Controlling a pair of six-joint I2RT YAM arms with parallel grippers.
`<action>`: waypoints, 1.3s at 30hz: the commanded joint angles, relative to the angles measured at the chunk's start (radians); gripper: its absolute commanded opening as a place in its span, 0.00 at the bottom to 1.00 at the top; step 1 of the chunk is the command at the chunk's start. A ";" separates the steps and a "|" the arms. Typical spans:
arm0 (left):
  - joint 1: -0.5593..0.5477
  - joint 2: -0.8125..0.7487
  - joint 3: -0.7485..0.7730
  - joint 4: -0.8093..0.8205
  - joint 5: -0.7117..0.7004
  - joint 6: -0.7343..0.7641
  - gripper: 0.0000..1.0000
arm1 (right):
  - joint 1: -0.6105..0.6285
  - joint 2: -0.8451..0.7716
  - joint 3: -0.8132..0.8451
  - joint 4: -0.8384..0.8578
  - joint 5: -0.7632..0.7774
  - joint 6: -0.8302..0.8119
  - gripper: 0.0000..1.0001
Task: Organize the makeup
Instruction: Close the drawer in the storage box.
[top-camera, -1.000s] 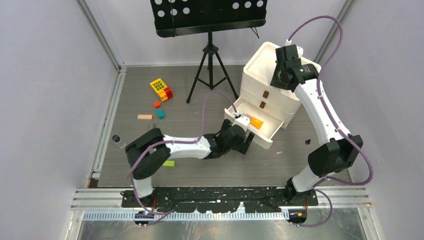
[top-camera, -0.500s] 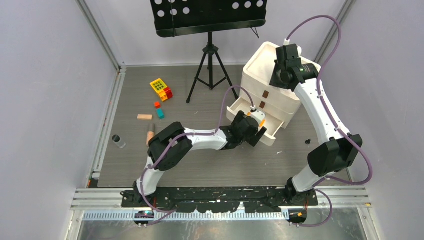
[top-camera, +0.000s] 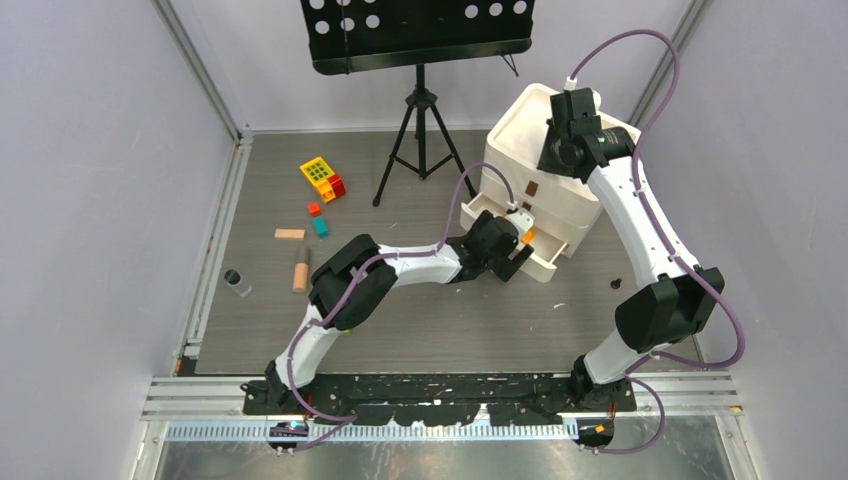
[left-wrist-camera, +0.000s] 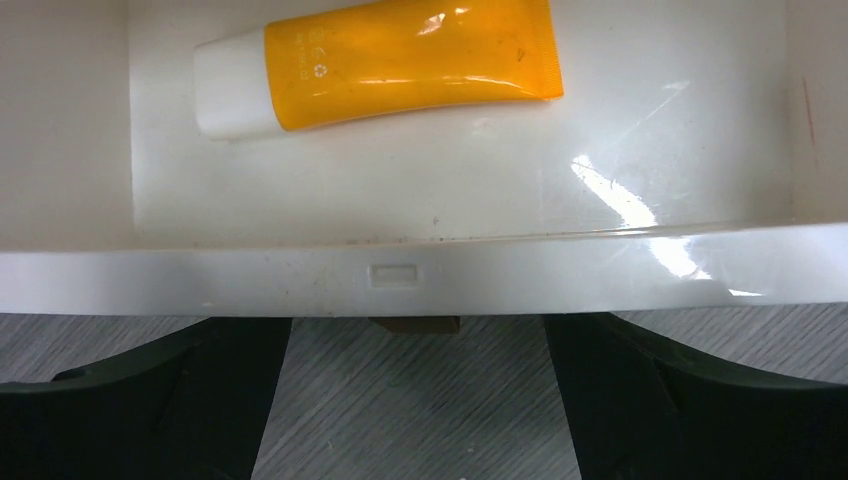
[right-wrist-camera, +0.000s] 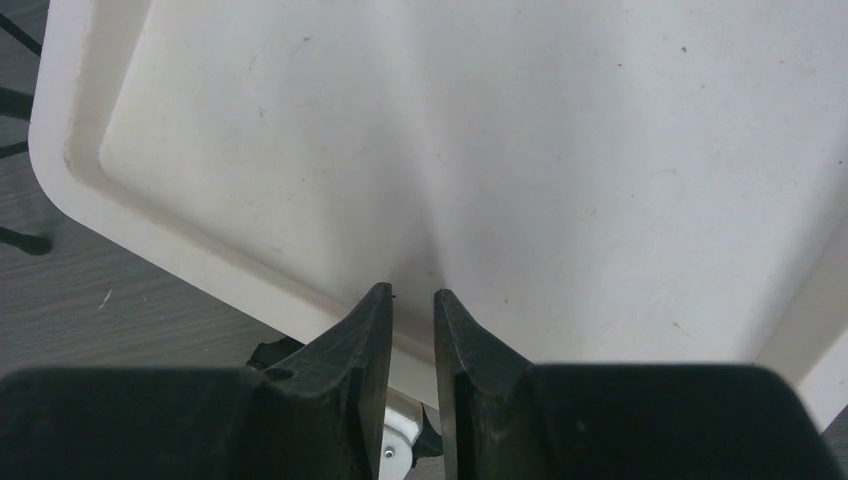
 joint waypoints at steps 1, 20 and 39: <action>0.031 0.024 0.073 0.193 0.027 0.084 0.99 | 0.038 0.038 -0.050 -0.162 -0.100 -0.001 0.28; 0.006 0.042 0.067 0.423 -0.031 -0.130 0.99 | 0.043 0.026 -0.075 -0.157 -0.091 0.015 0.28; 0.008 0.144 0.095 0.627 -0.023 0.075 0.99 | 0.047 0.015 -0.095 -0.157 -0.087 0.017 0.28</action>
